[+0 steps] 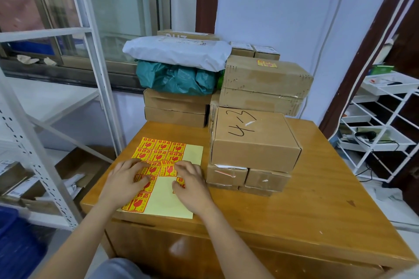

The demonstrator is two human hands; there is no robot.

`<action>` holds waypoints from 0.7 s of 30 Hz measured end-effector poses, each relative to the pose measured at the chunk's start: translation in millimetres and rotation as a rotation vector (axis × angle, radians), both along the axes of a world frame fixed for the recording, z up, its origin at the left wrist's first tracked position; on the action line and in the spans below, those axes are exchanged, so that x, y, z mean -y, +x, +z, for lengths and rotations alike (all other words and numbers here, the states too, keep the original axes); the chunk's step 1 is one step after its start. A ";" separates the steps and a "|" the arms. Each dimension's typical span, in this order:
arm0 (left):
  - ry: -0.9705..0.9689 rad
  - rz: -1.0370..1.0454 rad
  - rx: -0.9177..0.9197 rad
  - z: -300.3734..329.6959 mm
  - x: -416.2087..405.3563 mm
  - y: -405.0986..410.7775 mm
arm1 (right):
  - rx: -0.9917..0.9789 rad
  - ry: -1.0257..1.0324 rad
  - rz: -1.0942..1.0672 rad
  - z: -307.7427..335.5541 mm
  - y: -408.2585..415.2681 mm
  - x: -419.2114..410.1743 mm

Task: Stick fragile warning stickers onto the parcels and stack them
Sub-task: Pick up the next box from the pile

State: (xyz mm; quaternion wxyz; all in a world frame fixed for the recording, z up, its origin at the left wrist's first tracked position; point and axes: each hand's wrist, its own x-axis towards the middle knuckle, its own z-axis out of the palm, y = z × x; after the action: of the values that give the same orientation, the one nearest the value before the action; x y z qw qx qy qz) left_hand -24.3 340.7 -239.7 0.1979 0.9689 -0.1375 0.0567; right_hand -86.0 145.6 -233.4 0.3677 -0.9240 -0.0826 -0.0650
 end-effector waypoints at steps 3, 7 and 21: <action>0.004 0.003 0.006 -0.5 0.3 -0.7 | 0.009 -0.028 0.000 0.1 -0.6 -0.4; 0.004 0.009 0.005 -0.6 0.4 -0.7 | 0.009 -0.080 -0.004 1.0 -0.5 -1.1; -0.001 0.015 0.006 -3.2 -0.2 1.3 | 0.002 0.001 -0.006 2.8 -1.6 -0.4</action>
State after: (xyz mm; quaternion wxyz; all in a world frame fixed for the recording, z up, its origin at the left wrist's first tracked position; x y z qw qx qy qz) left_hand -22.9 340.9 -242.9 0.1977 0.9695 -0.1310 0.0613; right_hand -87.6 146.0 -230.5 0.3679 -0.9240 -0.0801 -0.0669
